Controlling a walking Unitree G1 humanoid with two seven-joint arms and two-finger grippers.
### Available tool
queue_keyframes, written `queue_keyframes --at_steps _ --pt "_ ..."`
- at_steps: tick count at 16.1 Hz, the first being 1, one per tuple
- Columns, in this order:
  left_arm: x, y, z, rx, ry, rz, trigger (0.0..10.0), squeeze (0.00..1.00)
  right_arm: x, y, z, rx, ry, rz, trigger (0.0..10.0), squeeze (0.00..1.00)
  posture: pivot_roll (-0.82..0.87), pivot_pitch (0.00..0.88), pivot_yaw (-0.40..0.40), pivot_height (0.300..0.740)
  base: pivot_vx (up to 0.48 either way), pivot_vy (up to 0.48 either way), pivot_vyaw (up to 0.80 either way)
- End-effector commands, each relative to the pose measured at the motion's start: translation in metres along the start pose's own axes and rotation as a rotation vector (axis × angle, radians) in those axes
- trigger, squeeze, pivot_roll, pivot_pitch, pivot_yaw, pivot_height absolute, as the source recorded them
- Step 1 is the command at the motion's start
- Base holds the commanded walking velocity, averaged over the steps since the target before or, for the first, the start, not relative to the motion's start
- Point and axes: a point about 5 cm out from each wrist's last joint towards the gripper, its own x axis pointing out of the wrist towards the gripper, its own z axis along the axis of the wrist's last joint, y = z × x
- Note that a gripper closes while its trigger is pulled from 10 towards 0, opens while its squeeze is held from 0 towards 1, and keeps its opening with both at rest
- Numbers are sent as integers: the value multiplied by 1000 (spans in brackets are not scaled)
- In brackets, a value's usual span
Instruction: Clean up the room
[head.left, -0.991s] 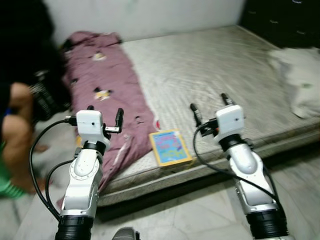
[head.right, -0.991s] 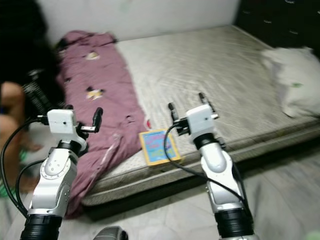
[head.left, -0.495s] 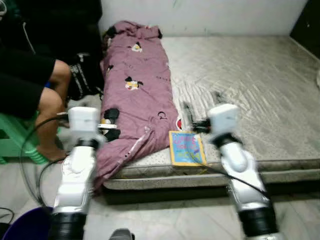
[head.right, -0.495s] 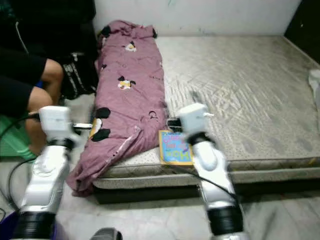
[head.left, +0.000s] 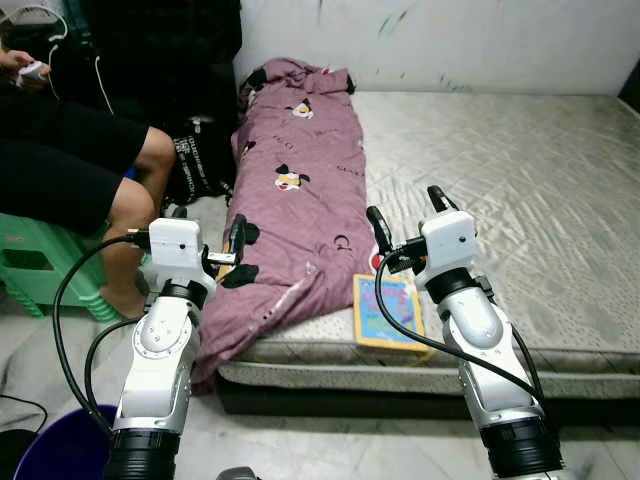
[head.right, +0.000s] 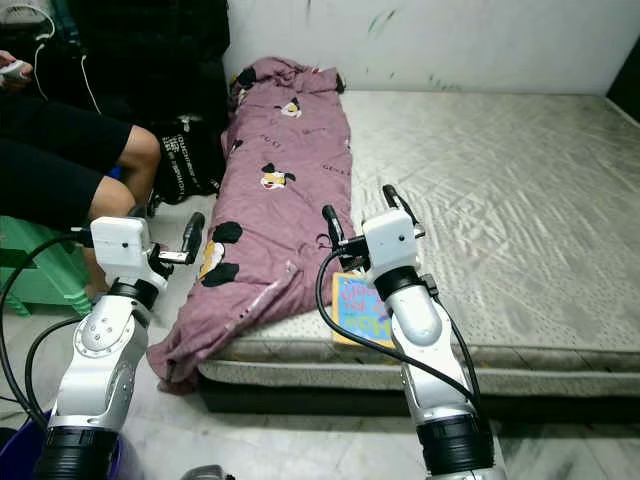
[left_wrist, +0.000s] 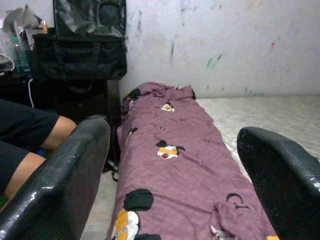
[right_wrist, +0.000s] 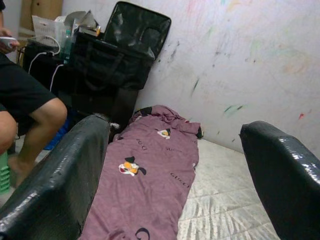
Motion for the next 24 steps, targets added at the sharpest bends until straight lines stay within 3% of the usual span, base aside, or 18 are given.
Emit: queue_keyframes --at_steps 1,8,15,19,24 --pt "1 1 5 6 -20 -2 10000 0 2 0 2 0 -12 5 10000 0 -33 0 -18 740 337 0 0" --pt "1 2 5 12 -22 -7 10000 0 3 1 2 0 -13 4 10000 0 -31 0 -17 740 336 0 0" --pt "4 7 3 60 -3 56 10000 0 5 2 0 -9 -14 11 10000 0 -19 0 -19 740 0 0 0" --pt "6 10 5 67 -9 78 10000 0 12 3 -3 -3 -16 8 10000 0 19 0 -22 740 0 0 488" --pt "7 9 -4 66 9 89 10000 0 15 2 -10 -2 -4 -1 10000 0 15 0 -18 740 0 0 0"
